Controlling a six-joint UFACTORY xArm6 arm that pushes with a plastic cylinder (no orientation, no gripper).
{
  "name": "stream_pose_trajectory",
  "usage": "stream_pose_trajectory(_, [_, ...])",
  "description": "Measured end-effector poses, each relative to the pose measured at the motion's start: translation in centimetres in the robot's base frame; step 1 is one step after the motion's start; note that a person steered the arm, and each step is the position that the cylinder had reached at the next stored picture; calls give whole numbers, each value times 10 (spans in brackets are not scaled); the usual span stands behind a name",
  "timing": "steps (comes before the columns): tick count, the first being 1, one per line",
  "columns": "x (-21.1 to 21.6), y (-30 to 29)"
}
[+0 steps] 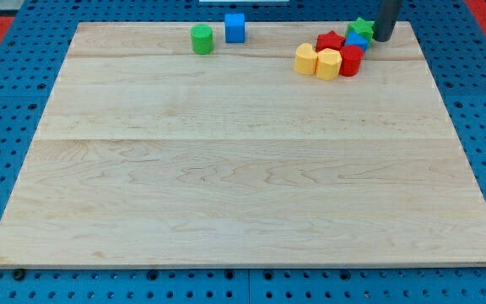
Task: Separate the group of blocks
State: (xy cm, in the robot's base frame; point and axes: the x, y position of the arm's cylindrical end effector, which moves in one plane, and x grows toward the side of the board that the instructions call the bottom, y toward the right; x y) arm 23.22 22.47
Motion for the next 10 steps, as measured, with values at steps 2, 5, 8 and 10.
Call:
stream_pose_trajectory(2, [1, 0])
stream_pose_trajectory(5, [-35, -4])
stream_pose_trajectory(8, [31, -84])
stream_pose_trajectory(10, [36, -108])
